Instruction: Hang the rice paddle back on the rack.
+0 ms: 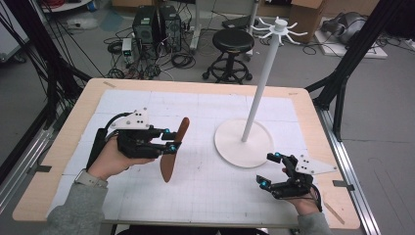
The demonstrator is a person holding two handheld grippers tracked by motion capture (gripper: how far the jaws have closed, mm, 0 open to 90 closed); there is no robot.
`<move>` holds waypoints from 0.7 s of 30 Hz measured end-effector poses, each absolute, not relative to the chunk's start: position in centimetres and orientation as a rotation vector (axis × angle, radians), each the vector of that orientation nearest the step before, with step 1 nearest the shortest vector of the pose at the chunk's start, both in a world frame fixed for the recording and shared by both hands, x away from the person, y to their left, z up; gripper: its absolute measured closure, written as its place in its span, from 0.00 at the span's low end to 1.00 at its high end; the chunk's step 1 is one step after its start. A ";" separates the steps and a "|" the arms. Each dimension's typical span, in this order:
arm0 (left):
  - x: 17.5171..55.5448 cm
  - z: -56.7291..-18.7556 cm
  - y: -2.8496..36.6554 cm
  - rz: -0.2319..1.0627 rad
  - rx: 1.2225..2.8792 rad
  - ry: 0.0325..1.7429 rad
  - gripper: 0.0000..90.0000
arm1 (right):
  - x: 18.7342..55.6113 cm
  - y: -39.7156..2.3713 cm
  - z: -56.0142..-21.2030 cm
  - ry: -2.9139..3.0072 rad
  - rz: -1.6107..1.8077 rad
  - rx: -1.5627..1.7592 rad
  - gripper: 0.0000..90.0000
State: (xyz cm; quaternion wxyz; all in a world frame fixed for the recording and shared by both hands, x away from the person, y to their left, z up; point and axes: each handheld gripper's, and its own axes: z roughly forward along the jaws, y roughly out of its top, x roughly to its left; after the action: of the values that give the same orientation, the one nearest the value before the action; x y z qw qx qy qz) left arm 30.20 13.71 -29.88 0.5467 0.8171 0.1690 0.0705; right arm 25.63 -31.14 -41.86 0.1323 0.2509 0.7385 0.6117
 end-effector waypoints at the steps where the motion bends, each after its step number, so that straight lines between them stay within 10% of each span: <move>1: 30.3 -29.8 13.6 0.167 1.934 0.398 0.72 | 25.7 -31.1 -41.9 2.142 1.775 0.726 0.11; 21: 32.5 -25.7 10.5 0.173 1.916 0.337 0.72 | 25.6 -31.2 -41.8 2.132 1.788 0.711 0.11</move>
State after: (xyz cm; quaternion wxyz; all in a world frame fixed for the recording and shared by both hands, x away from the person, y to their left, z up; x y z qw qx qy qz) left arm 32.50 10.49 -25.66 0.5599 0.8129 0.1429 0.0732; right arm 25.65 -31.24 -41.78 0.1343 0.2453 0.7356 0.6169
